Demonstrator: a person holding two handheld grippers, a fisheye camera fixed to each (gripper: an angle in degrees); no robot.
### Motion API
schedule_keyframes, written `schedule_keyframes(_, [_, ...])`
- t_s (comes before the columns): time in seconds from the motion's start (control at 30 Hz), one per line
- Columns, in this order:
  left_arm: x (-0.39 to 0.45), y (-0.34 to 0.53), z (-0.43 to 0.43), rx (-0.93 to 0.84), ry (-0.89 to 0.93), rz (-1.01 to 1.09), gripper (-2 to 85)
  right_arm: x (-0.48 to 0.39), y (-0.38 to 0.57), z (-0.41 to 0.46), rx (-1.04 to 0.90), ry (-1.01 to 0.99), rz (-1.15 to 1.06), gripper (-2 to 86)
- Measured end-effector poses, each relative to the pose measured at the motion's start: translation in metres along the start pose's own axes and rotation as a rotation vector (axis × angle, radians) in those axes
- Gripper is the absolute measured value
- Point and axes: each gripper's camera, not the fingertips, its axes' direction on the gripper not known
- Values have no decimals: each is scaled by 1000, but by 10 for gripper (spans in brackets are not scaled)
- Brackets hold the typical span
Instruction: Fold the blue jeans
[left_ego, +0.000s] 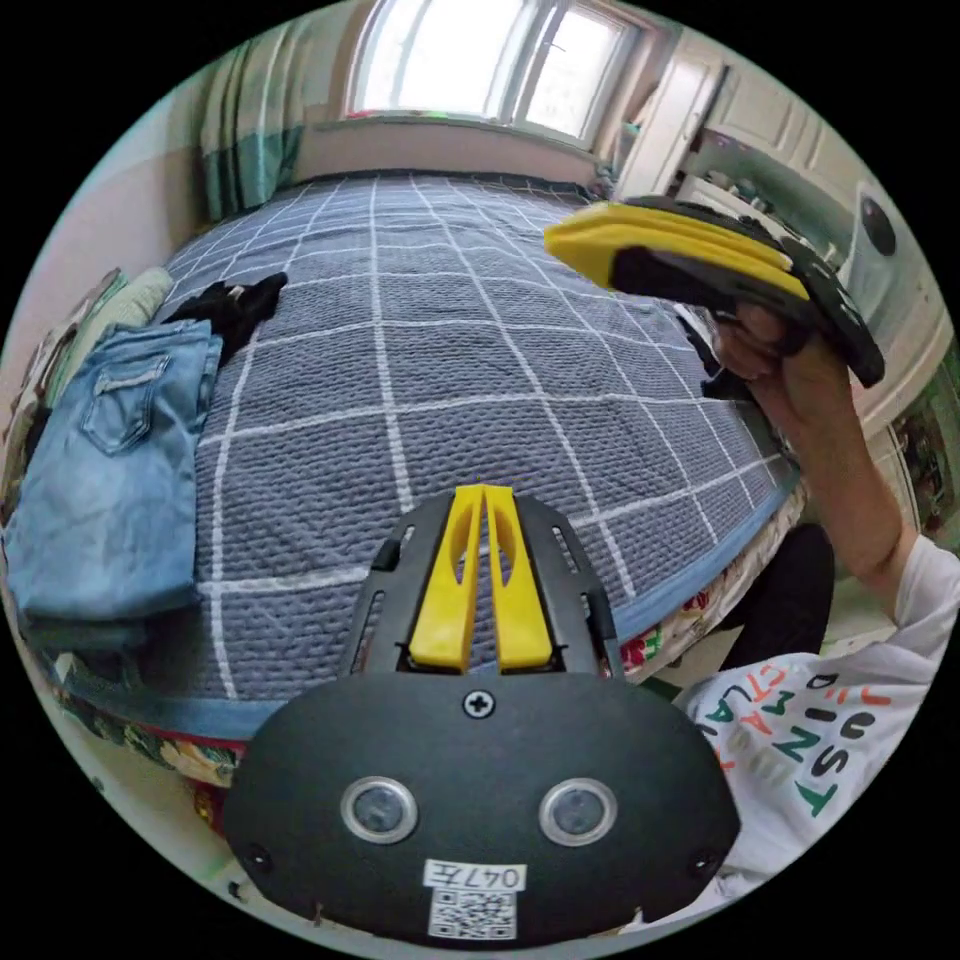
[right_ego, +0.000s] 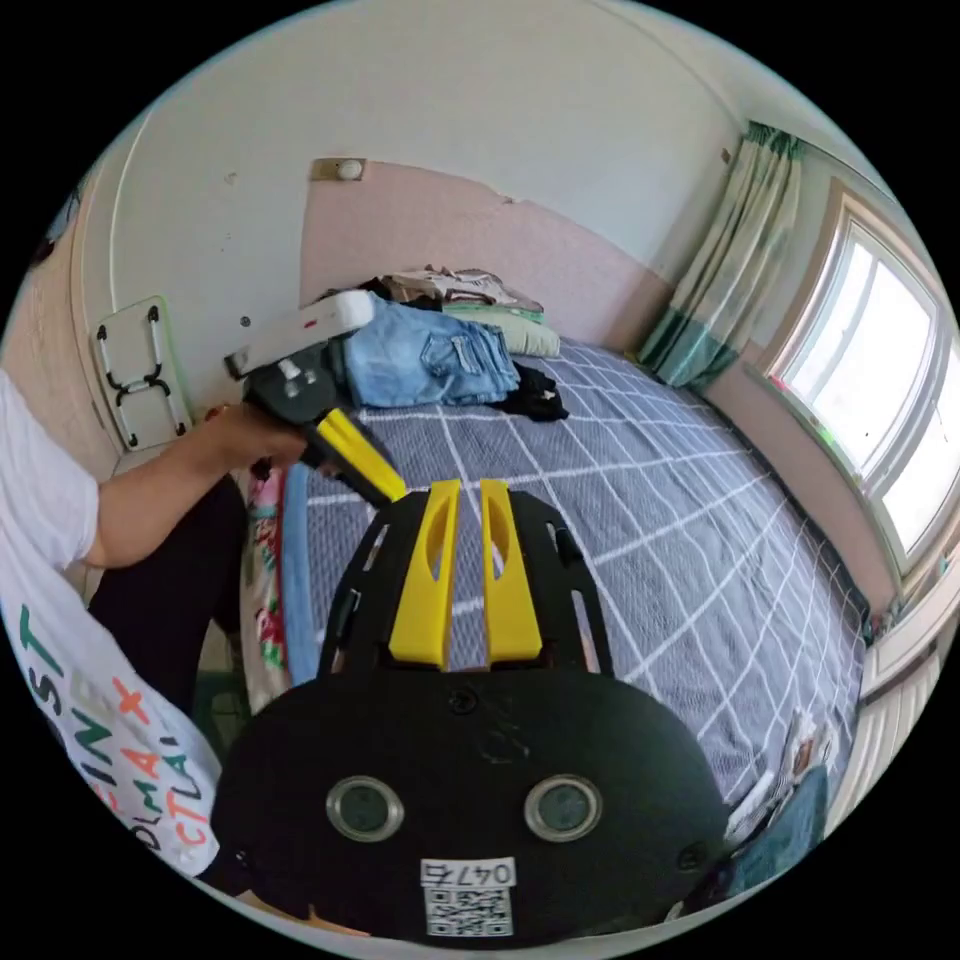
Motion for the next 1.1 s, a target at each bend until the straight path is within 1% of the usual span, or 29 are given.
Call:
schedule_keyframes(0.13, [-56, 8, -25, 7, -20, -77, -8, 2, -62, 117, 6, -74, 2, 21])
schedule_keyframes(0.2, [-90, 14, -37, 34, 53, -124, -8, 4, -81, 169, -13, -92, 13, 32])
schedule_keyframes(0.27, [-114, 15, -43, 60, 134, -168, -8, 11, -100, 235, -85, -101, 59, 45])
schedule_keyframes(0.37, [-140, 11, -51, 80, 224, -183, -8, 25, -110, 297, -141, -107, 144, 54])
schedule_keyframes(0.4, [-145, 9, -54, 65, 221, -160, -8, 29, -111, 306, -138, -111, 163, 55])
schedule_keyframes(0.47, [-152, 8, -58, 45, 178, -143, -8, 47, -112, 329, -91, -128, 269, 59])
schedule_keyframes(0.6, [-164, 5, -67, 31, 184, -111, -8, 75, -111, 354, -51, -195, 395, 68])
schedule_keyframes(0.7, [-170, 4, -73, 37, 190, -78, -8, 89, -110, 380, -156, -240, 454, 70])
schedule_keyframes(0.83, [-183, 4, -76, 23, 170, -89, -8, 100, -101, 391, -195, -361, 561, 19])
schedule_keyframes(0.93, [-193, 7, -82, 51, 178, -108, -8, 95, -100, 361, -115, -284, 529, 5])
schedule_keyframes(1.1, [-207, 13, -88, 66, 102, -156, -8, 91, -102, 287, 1, -303, 415, 2])
